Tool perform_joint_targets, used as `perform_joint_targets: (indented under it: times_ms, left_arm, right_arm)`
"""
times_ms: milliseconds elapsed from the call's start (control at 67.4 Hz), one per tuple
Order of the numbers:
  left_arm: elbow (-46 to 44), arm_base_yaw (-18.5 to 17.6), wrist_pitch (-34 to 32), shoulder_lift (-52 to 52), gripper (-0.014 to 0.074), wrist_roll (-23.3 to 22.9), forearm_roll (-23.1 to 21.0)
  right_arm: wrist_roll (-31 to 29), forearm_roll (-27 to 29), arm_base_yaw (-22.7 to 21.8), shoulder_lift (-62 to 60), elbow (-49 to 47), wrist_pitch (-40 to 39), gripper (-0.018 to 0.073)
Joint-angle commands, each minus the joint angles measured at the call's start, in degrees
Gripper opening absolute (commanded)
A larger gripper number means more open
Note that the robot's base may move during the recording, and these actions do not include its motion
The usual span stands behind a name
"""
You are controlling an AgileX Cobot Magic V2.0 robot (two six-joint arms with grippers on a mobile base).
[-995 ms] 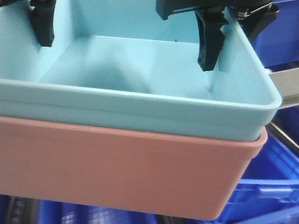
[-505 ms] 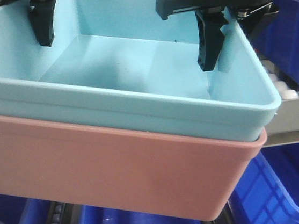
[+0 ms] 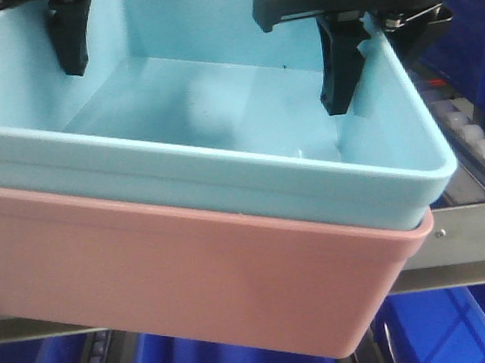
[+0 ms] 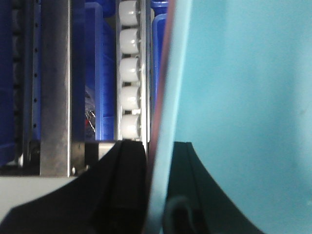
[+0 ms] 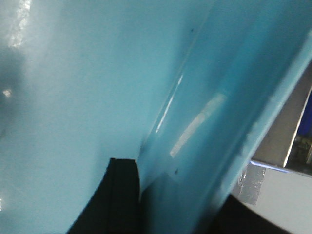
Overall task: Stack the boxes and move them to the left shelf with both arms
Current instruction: 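Hold the stacked bins with both grippers as the base approaches the roller shelf, then lower the stacked bins with both grippers onto the roller-track shelf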
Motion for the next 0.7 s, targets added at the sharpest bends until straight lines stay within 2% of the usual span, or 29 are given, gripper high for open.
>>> perform_joint_targets:
  times_ms: [0,683]
  left_arm:
    - [-2.46,-2.49,-12.58,-2.21,-0.0008,-0.69,-7.56]
    - [-2.46,-2.49,-12.58,-2.21,-0.0008,-0.69,-7.56]
  right_arm:
    - [-1.57,6.02,1.8,-2.88,-3.89,-14.0,0.0057]
    - [-1.57,6.02,1.8,-2.88,-3.89,-14.0,0.0057]
